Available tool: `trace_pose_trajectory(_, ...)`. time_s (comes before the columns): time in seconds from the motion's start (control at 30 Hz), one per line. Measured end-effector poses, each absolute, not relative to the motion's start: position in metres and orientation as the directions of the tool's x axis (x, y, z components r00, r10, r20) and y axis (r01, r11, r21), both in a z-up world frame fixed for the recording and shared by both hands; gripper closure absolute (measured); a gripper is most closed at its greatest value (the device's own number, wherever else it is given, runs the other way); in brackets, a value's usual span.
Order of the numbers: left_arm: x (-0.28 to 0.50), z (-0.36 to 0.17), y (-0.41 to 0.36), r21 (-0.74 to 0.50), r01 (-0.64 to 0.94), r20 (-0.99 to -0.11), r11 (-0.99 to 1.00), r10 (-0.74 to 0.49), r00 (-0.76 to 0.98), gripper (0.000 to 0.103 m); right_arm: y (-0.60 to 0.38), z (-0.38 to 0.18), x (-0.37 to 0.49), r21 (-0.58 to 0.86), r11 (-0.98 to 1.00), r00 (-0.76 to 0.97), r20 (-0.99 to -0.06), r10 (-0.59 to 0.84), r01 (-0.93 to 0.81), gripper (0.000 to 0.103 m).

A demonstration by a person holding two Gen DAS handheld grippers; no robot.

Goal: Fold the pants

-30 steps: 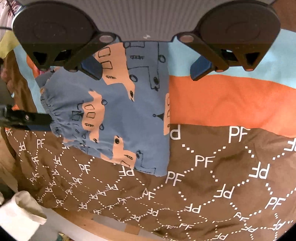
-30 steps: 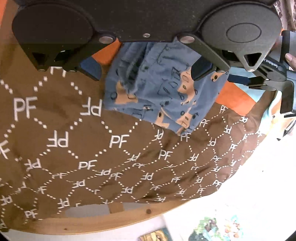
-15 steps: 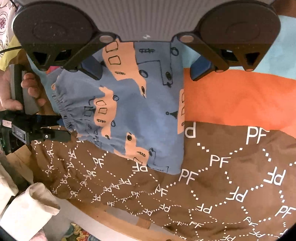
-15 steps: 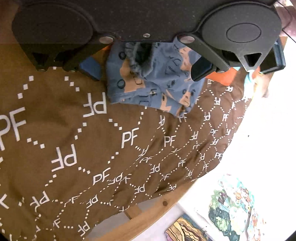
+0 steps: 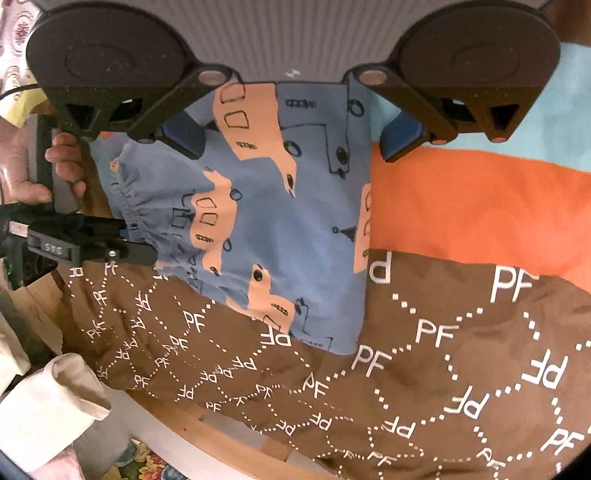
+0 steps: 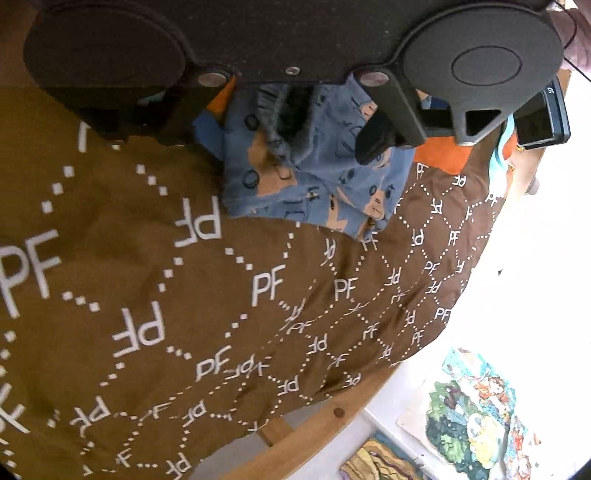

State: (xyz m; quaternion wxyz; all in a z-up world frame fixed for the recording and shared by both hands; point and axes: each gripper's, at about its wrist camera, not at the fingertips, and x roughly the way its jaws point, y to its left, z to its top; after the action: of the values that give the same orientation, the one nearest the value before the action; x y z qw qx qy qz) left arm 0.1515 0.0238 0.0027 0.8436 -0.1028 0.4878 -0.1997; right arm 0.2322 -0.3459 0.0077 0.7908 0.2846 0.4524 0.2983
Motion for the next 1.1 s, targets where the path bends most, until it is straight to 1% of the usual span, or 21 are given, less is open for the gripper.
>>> trace_pose_trajectory(0.1,0.151,0.003,0.028,-0.417,0.212,-0.776,0.884,-0.467,0.424,0.005,-0.352,0.004,0.233,0.74,0.648,0.415,-0.54,0.732,-0.179,0.036)
trace_pose_trajectory(0.17,0.152,0.003,0.031,-0.428,0.194,-0.777,0.883,-0.469,0.42,0.013,-0.352,0.003,0.234,0.74,0.65,0.411,-0.546,0.73,-0.172,0.04)
trace_pose_trajectory(0.2,0.152,0.003,0.032,-0.43,0.186,-0.778,0.884,-0.467,0.42,0.014,-0.352,0.003,0.235,0.735,0.655,0.408,-0.551,0.728,-0.174,0.042)
trace_pose_trajectory(0.33,0.156,0.002,0.036,-0.441,0.158,-0.783,0.884,-0.464,0.413,0.022,-0.346,0.002,0.237,0.71,0.682,0.391,-0.585,0.71,-0.175,0.042)
trace_pose_trajectory(0.37,0.156,0.003,0.036,-0.437,0.149,-0.789,0.887,-0.457,0.411,0.026,-0.344,0.002,0.237,0.705,0.687,0.39,-0.59,0.707,-0.177,0.042)
trace_pose_trajectory(0.4,0.157,0.003,0.035,-0.431,0.143,-0.794,0.891,-0.45,0.409,0.027,-0.343,0.003,0.237,0.697,0.694,0.391,-0.597,0.701,-0.181,0.044)
trace_pose_trajectory(0.43,0.158,0.004,0.034,-0.426,0.14,-0.8,0.894,-0.444,0.404,0.031,-0.341,0.004,0.236,0.684,0.706,0.394,-0.607,0.69,-0.182,0.047)
trace_pose_trajectory(0.47,0.159,0.005,0.034,-0.419,0.139,-0.807,0.897,-0.438,0.396,0.036,-0.34,0.004,0.235,0.672,0.718,0.398,-0.617,0.679,-0.182,0.053)
trace_pose_trajectory(0.5,0.16,0.005,0.032,-0.41,0.139,-0.816,0.902,-0.43,0.387,0.039,-0.339,0.005,0.234,0.66,0.729,0.402,-0.627,0.667,-0.18,0.059)
trace_pose_trajectory(0.57,0.162,0.005,0.03,-0.413,0.144,-0.824,0.899,-0.436,0.36,0.053,-0.338,0.006,0.231,0.653,0.737,0.408,-0.633,0.658,-0.176,0.064)
trace_pose_trajectory(0.63,0.164,0.006,0.03,-0.428,0.131,-0.826,0.894,-0.446,0.344,0.057,-0.333,0.009,0.228,0.632,0.754,0.418,-0.644,0.64,-0.181,0.067)
trace_pose_trajectory(0.67,0.165,0.006,0.03,-0.429,0.124,-0.829,0.895,-0.444,0.34,0.061,-0.329,0.012,0.226,0.605,0.771,0.427,-0.655,0.624,-0.198,0.068)
trace_pose_trajectory(0.7,0.165,0.006,0.03,-0.43,0.116,-0.831,0.896,-0.442,0.339,0.063,-0.324,0.016,0.223,0.569,0.791,0.435,-0.667,0.605,-0.227,0.069)
trace_pose_trajectory(0.77,0.165,0.007,0.033,-0.436,0.101,-0.829,0.894,-0.443,0.342,0.071,-0.314,0.023,0.217,0.493,0.823,0.454,-0.686,0.568,-0.283,0.071)
trace_pose_trajectory(0.8,0.164,0.008,0.033,-0.438,0.097,-0.827,0.894,-0.443,0.346,0.073,-0.31,0.027,0.214,0.458,0.836,0.469,-0.692,0.549,-0.302,0.073)
trace_pose_trajectory(0.83,0.163,0.009,0.033,-0.437,0.093,-0.826,0.895,-0.441,0.351,0.079,-0.306,0.031,0.211,0.426,0.847,0.486,-0.694,0.531,-0.316,0.074)
trace_pose_trajectory(0.87,0.162,0.011,0.034,-0.436,0.092,-0.825,0.895,-0.438,0.357,0.081,-0.302,0.033,0.207,0.394,0.858,0.501,-0.697,0.513,-0.331,0.076)
trace_pose_trajectory(1.0,0.159,0.017,0.03,-0.412,0.107,-0.824,0.905,-0.421,0.379,0.084,-0.284,0.047,0.191,0.216,0.886,0.567,-0.7,0.434,-0.411,0.082)
trace_pose_trajectory(1.1,0.157,0.021,0.021,-0.363,0.144,-0.832,0.921,-0.389,0.396,0.085,-0.268,0.053,0.178,0.074,0.883,0.611,-0.695,0.379,-0.463,0.084)
